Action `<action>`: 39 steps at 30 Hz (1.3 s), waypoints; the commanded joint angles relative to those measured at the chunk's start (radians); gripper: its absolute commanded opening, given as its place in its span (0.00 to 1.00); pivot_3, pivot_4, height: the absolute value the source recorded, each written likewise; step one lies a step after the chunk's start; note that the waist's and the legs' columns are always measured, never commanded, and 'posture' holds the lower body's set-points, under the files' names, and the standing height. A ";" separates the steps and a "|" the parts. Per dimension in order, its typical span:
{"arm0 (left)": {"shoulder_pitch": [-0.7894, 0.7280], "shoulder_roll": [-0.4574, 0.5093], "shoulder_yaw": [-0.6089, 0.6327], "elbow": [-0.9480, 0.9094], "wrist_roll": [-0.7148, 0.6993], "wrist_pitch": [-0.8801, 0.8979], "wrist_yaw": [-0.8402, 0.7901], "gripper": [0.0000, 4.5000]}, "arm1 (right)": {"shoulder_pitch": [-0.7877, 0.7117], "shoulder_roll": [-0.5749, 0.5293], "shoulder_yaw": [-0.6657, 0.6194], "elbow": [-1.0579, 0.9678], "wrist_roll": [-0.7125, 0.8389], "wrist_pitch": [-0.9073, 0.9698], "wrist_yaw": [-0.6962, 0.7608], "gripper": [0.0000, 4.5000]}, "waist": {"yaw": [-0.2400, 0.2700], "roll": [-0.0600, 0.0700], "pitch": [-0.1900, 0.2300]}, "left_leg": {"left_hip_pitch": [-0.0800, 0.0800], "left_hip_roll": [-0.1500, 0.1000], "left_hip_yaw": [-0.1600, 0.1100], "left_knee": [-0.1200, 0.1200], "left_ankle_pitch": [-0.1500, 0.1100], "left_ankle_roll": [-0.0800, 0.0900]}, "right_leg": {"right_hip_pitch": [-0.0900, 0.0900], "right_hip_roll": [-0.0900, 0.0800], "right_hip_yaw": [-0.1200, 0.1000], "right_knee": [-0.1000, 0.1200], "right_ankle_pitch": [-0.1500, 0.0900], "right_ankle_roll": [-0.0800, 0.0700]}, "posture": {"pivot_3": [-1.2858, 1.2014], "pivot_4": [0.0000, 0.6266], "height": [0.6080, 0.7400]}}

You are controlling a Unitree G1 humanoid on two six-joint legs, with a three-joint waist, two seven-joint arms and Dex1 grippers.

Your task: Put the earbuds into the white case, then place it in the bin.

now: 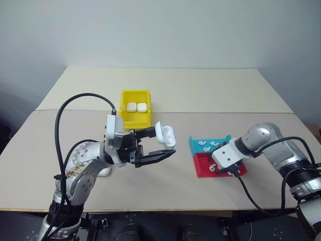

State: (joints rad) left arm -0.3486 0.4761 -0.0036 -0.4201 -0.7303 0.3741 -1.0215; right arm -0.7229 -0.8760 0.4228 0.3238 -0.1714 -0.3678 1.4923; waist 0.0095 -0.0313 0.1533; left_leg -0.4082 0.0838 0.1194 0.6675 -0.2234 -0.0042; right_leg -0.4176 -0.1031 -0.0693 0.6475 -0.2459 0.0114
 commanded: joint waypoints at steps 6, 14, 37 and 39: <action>-0.003 0.016 0.013 -0.046 -0.021 -0.006 0.000 0.62 | 0.022 0.005 -0.009 -0.018 0.027 -0.003 0.016 0.28 | 0.000 0.000 0.000 | 0.000 0.000 0.000 0.000 0.000 0.000 | 0.000 0.000 0.000 0.000 0.000 0.000 | 0.52 0.24 1.00; -0.002 0.028 0.019 -0.035 -0.022 -0.010 -0.007 0.62 | 0.048 0.011 -0.024 -0.054 0.049 0.049 0.000 0.14 | 0.000 0.000 0.000 | 0.000 0.000 0.000 0.000 0.000 0.000 | 0.000 0.000 0.000 0.000 0.000 0.000 | 0.52 0.24 1.00; -0.264 -0.043 -0.038 0.225 -0.005 0.012 -0.103 0.62 | 0.079 0.402 -0.689 -0.789 1.124 1.104 -0.771 0.14 | 0.002 0.000 0.000 | -0.003 0.000 -0.001 -0.001 -0.003 0.005 | -0.002 0.001 0.000 0.000 0.000 0.000 | 0.52 0.24 1.00; -0.273 -0.044 -0.038 0.235 -0.001 0.008 -0.114 0.62 | 0.089 0.412 -0.670 -0.811 1.130 1.098 -0.804 0.14 | 0.002 0.000 0.000 | -0.004 0.000 -0.001 0.000 -0.003 0.006 | -0.002 0.000 0.000 0.000 0.000 0.000 | 0.52 0.24 1.00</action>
State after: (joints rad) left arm -0.6001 0.4348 -0.0431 -0.1780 -0.7304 0.3864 -1.1228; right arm -0.6359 -0.4640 -0.2400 -0.4445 0.9294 0.7308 0.7206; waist 0.0118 -0.0308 0.1532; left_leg -0.4127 0.0834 0.1186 0.6671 -0.2267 0.0014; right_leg -0.4199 -0.1031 -0.0697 0.6471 -0.2454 0.0113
